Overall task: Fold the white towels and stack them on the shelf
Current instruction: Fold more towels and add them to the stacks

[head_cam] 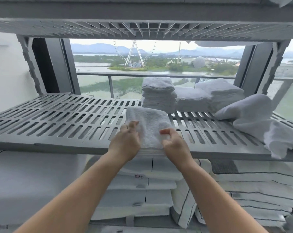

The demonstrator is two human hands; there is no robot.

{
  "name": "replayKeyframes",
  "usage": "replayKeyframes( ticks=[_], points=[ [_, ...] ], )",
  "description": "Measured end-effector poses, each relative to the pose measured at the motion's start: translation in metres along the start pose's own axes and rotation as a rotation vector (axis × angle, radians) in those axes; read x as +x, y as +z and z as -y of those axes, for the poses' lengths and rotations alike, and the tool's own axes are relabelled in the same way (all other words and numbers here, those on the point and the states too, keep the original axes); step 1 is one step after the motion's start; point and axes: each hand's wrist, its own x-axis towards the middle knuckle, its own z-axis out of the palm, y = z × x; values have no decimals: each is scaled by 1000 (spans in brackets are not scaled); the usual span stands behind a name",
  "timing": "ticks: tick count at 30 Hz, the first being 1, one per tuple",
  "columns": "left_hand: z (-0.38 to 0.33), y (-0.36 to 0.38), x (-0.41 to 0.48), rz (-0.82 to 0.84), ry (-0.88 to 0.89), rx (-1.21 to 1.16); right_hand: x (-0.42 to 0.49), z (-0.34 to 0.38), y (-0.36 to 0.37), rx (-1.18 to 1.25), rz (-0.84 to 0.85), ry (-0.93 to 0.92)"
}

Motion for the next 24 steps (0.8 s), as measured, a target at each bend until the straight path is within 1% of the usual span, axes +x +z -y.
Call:
replayKeyframes(
  ticks=[3,8,11,16,18,24],
  points=[
    [-12,-1,-6,-29,35,-59,-5,-3,-5,89,-11,-21],
    [-36,-2,-5,-105,55,-23,-8,-5,-13,220,-59,-48],
    [-53,-4,1,-191,143,15,-4,-6,-26,246,-135,-79],
    [-89,-2,35,-338,277,-30,20,0,-64,173,-331,-115],
    [-107,3,58,-354,323,-67,37,2,-82,128,-410,-125],
    [-150,27,140,-376,450,-162,98,0,-130,-10,-566,-158]
  ],
)
